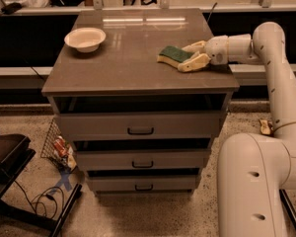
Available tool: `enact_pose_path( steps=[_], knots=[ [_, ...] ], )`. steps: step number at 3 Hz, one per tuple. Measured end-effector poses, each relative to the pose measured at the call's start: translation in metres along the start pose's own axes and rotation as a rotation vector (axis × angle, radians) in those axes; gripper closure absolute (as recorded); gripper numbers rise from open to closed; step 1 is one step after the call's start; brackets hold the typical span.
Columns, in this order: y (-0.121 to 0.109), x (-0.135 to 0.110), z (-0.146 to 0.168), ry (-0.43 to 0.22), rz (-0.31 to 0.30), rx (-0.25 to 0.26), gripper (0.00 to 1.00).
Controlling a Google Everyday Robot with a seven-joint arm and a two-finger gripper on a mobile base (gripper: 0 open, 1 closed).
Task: Place sponge into paper bowl
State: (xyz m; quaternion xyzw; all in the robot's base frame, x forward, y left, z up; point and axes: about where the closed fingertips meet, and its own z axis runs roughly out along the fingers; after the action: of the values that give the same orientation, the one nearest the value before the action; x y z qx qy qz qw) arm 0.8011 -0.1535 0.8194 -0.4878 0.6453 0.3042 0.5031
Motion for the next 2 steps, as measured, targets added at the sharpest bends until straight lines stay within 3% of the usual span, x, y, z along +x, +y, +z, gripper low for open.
enact_pose_path(
  steps=[2],
  knots=[
    [0.0000, 0.0000, 0.0002, 0.000, 0.000, 0.000, 0.39]
  ],
)
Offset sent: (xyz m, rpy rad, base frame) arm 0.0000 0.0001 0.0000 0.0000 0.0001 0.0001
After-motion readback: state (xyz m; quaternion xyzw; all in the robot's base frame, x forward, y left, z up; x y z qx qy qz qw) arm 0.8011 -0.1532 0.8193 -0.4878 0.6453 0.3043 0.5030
